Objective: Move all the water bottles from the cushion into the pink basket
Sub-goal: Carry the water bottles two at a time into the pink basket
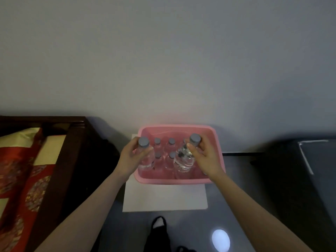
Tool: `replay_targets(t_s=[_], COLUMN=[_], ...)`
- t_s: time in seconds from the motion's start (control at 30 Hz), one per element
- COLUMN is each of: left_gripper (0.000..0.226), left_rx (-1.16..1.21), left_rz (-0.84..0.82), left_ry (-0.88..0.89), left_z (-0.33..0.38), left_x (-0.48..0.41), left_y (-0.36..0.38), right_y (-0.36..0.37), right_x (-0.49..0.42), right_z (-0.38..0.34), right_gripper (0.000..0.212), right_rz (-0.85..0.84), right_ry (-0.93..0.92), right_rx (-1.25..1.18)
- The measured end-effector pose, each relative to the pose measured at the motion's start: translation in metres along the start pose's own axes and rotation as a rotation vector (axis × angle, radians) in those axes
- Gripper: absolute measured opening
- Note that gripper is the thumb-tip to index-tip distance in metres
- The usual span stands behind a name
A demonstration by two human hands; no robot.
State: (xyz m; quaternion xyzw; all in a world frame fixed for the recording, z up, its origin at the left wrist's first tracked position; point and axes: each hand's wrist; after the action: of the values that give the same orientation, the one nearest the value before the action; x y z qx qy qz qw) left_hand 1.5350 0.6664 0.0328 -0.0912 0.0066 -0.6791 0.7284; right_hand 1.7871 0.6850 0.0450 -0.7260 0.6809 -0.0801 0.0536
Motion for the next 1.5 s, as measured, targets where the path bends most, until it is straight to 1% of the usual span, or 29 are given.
replay_targets(t_s=[0.13,0.23,0.37,0.47,0.57,0.63,0.77,0.8,0.87,0.97,1.03,1.17,1.27,1.4,1.5], left_gripper=[0.02,0.025,0.029,0.029,0.024,0.023,0.032,0.031,0.026,0.027,0.023,0.022,0.025,0.026,0.036], left_rx=[-0.045,-0.065,-0.07,-0.108,-0.187,-0.284,-0.494,-0.533,-0.587,-0.645,-0.66,-0.746,-0.808,-0.823,-0.832], left_rz=[-0.076,-0.14,-0.231,-0.31,-0.375,-0.413,-0.471,-0.485,-0.498,-0.471,-0.465,-0.508,-0.546,-0.554,-0.557], left_ry=[-0.052,-0.115,-0.152,-0.161,-0.131,-0.109,-0.07,-0.066,-0.063,-0.098,-0.103,-0.115,-0.145,-0.172,-0.182], left_z=[-0.028,-0.042,-0.055,-0.067,-0.075,-0.081,-0.095,-0.098,-0.105,-0.109,-0.11,-0.11,-0.113,-0.118,-0.123], left_x=[-0.014,-0.02,-0.022,-0.027,-0.029,-0.029,-0.03,-0.031,-0.033,-0.037,-0.038,-0.039,-0.041,-0.044,-0.048], left_y=[-0.004,-0.002,0.006,0.012,0.016,0.016,0.02,0.022,0.026,0.03,0.031,0.034,0.037,0.043,0.046], right_y=[0.018,0.028,0.038,0.046,0.053,0.058,0.064,0.064,0.062,0.058,0.058,0.061,0.066,0.075,0.08], right_x=[-0.007,-0.009,-0.008,-0.005,-0.005,-0.005,-0.004,-0.004,-0.005,-0.01,-0.014,-0.021,-0.026,-0.031,-0.034], right_z=[0.022,0.036,0.056,0.071,0.083,0.09,0.101,0.104,0.112,0.117,0.119,0.125,0.128,0.128,0.128], right_gripper=[0.023,0.021,0.022,0.022,0.024,0.024,0.025,0.026,0.029,0.03,0.03,0.027,0.024,0.019,0.024], right_rz=[-0.006,-0.027,-0.049,-0.059,-0.106,-0.156,-0.278,-0.314,-0.365,-0.396,-0.425,-0.474,-0.498,-0.499,-0.517], right_ry=[0.055,0.086,0.15,0.154,0.158,0.164,0.074,0.057,0.047,0.053,0.05,0.087,0.125,0.152,0.17], right_rx=[0.026,0.039,0.075,0.114,0.191,0.244,0.423,0.462,0.529,0.601,0.647,0.724,0.759,0.762,0.789])
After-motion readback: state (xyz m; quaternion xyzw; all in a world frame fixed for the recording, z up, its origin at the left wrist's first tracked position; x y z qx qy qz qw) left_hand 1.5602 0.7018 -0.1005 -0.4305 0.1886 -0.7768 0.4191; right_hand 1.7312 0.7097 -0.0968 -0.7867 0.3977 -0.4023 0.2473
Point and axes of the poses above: each hand's wrist, its own x-axis away from the middle knuckle, its own y-axis out of the palm, z = x × y, and after that the axes turned 2 degrees about -y, right-handed
